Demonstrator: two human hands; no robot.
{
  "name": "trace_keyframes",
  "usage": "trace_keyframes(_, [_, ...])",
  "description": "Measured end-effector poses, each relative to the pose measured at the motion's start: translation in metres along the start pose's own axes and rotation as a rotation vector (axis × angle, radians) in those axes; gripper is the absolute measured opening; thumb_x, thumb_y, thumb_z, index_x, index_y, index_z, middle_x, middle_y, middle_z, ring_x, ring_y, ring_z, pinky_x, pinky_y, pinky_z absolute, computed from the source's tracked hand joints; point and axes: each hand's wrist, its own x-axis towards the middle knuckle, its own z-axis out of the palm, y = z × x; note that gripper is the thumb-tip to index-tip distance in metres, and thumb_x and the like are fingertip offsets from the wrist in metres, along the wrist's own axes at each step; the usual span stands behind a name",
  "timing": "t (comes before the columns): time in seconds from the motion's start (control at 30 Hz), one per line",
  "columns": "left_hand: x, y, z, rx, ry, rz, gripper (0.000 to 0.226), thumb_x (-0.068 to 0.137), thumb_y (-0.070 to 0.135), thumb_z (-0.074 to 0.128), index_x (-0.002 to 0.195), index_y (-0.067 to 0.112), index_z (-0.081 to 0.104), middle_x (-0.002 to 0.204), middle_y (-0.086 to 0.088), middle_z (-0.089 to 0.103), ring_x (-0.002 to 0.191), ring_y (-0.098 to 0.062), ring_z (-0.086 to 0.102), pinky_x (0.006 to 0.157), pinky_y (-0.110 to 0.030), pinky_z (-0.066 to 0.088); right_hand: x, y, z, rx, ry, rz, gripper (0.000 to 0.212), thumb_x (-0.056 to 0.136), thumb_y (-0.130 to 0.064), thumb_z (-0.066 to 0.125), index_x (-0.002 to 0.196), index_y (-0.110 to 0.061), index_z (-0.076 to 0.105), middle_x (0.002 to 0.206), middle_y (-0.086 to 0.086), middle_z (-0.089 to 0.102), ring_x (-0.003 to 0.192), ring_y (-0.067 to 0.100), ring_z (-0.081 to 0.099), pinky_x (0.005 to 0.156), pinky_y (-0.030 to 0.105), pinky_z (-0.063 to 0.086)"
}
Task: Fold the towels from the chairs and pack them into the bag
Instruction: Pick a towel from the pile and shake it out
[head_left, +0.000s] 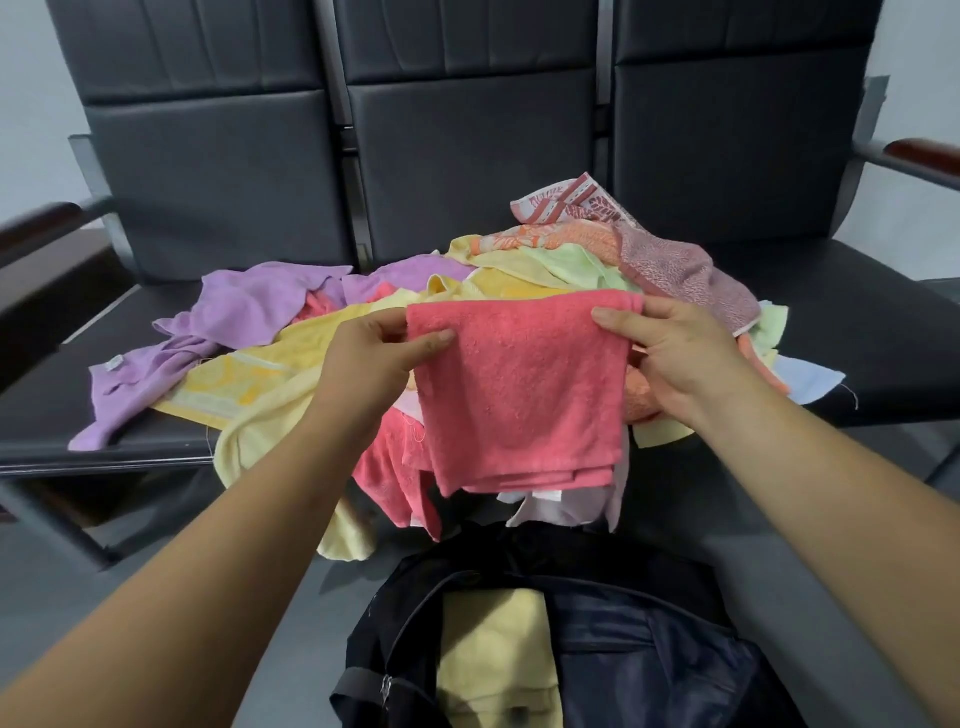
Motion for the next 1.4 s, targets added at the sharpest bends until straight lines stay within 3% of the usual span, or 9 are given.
trace_keyframes(0.13, [0.0, 0.007, 0.008, -0.045, 0.031, 0.076, 0.014, 0.083, 0.018, 0.08, 0.097, 0.023, 0.08, 0.101, 0.001, 0.078, 0.105, -0.018, 0.071, 0.104, -0.046, 0.051, -0.003, 0.0, -0.008, -0.08, 0.033, -0.174, 0.01, 0.087, -0.005, 0.075, 0.093, -0.013, 0.074, 0.083, -0.008, 0.075, 0.073, -0.003, 0.07, 0.064, 0.01, 0.051])
trace_keyframes(0.3, [-0.004, 0.017, 0.02, -0.017, -0.078, 0.195, 0.018, 0.095, 0.018, 0.07, 0.113, 0.021, 0.072, 0.104, 0.0, 0.077, 0.099, -0.015, 0.072, 0.088, -0.03, 0.056, -0.007, -0.005, -0.027, -0.064, 0.028, -0.212, 0.014, 0.091, -0.016, 0.073, 0.105, -0.016, 0.073, 0.111, 0.0, 0.076, 0.11, 0.019, 0.071, 0.094, 0.041, 0.058])
trace_keyframes(0.4, [-0.012, 0.018, 0.036, -0.031, -0.167, 0.156, 0.03, 0.096, 0.019, 0.069, 0.124, 0.029, 0.064, 0.104, 0.0, 0.077, 0.096, -0.013, 0.074, 0.077, -0.025, 0.057, -0.013, -0.003, -0.042, -0.026, -0.024, -0.203, 0.035, 0.083, -0.022, 0.079, 0.116, -0.019, 0.07, 0.121, 0.005, 0.072, 0.115, 0.023, 0.069, 0.091, 0.038, 0.057])
trace_keyframes(0.7, [-0.045, -0.075, 0.105, 0.037, -0.4, -0.294, 0.061, 0.094, 0.014, 0.07, 0.145, 0.034, 0.044, 0.102, -0.016, 0.072, 0.08, -0.025, 0.071, 0.077, -0.053, 0.06, -0.042, 0.087, -0.113, -0.041, 0.05, 0.176, 0.046, 0.085, -0.004, 0.076, 0.126, -0.022, 0.063, 0.118, 0.01, 0.071, 0.105, 0.027, 0.071, 0.082, 0.041, 0.06])
trace_keyframes(0.87, [-0.071, -0.151, 0.125, -0.02, -0.447, -0.486, 0.059, 0.094, 0.007, 0.068, 0.143, 0.03, 0.048, 0.11, -0.008, 0.073, 0.086, -0.02, 0.075, 0.065, -0.04, 0.062, -0.057, 0.166, -0.144, -0.126, 0.089, 0.418, 0.048, 0.087, -0.004, 0.076, 0.131, -0.018, 0.061, 0.118, 0.012, 0.072, 0.107, 0.029, 0.071, 0.091, 0.047, 0.059])
trace_keyframes(1.03, [-0.099, -0.23, 0.131, 0.027, -0.492, -0.673, 0.054, 0.084, 0.013, 0.076, 0.127, 0.04, 0.057, 0.115, -0.011, 0.071, 0.094, -0.029, 0.073, 0.078, -0.054, 0.061, -0.066, 0.25, -0.157, -0.182, 0.129, 0.641, 0.052, 0.086, 0.005, 0.072, 0.132, -0.015, 0.06, 0.112, 0.012, 0.073, 0.099, 0.028, 0.072, 0.079, 0.041, 0.06])
trace_keyframes(1.13, [-0.109, -0.271, 0.136, 0.113, -0.524, -0.777, 0.055, 0.092, 0.011, 0.071, 0.137, 0.035, 0.051, 0.114, -0.007, 0.07, 0.092, -0.024, 0.071, 0.073, -0.043, 0.063, -0.074, 0.294, -0.163, -0.243, 0.126, 0.801, 0.049, 0.085, 0.006, 0.073, 0.127, -0.017, 0.061, 0.113, 0.01, 0.073, 0.096, 0.027, 0.072, 0.066, 0.039, 0.061])
trace_keyframes(1.27, [-0.127, -0.315, 0.154, 0.151, -0.528, -0.881, 0.052, 0.093, 0.008, 0.068, 0.135, 0.032, 0.05, 0.092, -0.009, 0.067, 0.077, -0.024, 0.065, 0.067, -0.04, 0.06, -0.078, 0.341, -0.174, -0.384, 0.17, 0.894, 0.046, 0.077, 0.008, 0.079, 0.117, -0.011, 0.065, 0.112, 0.014, 0.072, 0.102, 0.035, 0.07, 0.088, 0.054, 0.059])
trace_keyframes(1.4, [-0.142, -0.351, 0.173, 0.184, -0.483, -0.881, 0.053, 0.092, 0.009, 0.069, 0.133, 0.037, 0.049, 0.086, -0.007, 0.067, 0.076, -0.025, 0.065, 0.072, -0.042, 0.059, -0.071, 0.373, -0.189, -0.637, 0.208, 0.831, 0.065, 0.068, -0.003, 0.087, 0.128, -0.009, 0.062, 0.124, 0.013, 0.066, 0.113, 0.031, 0.065, 0.1, 0.048, 0.054])
